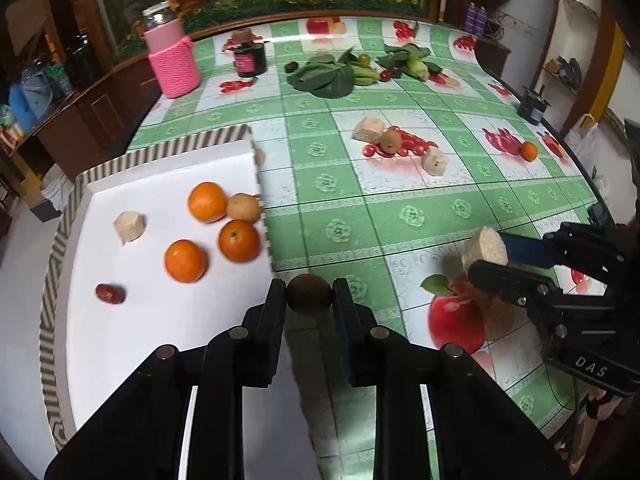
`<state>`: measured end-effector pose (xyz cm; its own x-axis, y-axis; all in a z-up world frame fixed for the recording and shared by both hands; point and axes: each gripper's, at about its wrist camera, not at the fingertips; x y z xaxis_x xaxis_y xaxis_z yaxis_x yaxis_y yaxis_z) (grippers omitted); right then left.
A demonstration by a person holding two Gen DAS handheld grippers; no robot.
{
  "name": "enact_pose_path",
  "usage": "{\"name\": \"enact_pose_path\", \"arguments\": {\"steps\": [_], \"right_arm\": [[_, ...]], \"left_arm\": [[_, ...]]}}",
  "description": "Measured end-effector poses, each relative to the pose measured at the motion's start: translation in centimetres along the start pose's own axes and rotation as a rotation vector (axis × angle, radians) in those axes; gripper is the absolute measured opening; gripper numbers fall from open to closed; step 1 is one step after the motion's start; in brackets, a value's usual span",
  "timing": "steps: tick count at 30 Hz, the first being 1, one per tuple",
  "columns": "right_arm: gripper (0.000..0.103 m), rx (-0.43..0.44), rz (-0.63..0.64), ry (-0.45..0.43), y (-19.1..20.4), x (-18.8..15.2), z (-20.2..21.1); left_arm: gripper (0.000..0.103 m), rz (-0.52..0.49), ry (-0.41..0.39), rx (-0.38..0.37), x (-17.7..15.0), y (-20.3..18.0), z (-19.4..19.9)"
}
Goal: Organize fruits
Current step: 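Carry brown ball with left gripper while right gripper carries tan ball over tray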
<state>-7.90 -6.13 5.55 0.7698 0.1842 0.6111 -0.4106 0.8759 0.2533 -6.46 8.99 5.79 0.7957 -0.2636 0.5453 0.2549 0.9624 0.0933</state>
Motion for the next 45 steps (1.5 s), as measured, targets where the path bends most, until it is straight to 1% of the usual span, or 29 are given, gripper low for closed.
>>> {"name": "enact_pose_path", "arguments": {"steps": [9, 17, 30, 45], "right_arm": [[0.029, 0.022, 0.046, 0.001, 2.6, 0.4, -0.3], [0.029, 0.041, 0.089, 0.008, 4.7, 1.5, -1.0], [0.029, 0.077, 0.173, 0.04, 8.7, 2.8, -3.3], [0.03, 0.122, 0.243, 0.078, 12.3, 4.2, -6.0]], "left_arm": [[0.021, 0.052, -0.013, 0.023, -1.4, 2.2, 1.0], [0.021, 0.111, -0.009, 0.03, -2.6, 5.2, 1.8], [0.021, 0.205, 0.012, 0.089, -4.8, 10.3, 1.7], [0.021, 0.215, 0.052, 0.11, -5.6, 12.5, 0.4]]}}
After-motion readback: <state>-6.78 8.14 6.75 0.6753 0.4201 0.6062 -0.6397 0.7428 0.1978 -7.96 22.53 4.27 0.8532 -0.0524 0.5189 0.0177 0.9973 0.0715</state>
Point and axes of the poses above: each gripper's, at about its wrist camera, not at the fingertips, and z roughly against the way its jaws point, y to its left, x to its top, and after that the axes turned 5 degrees about -z, right-handed
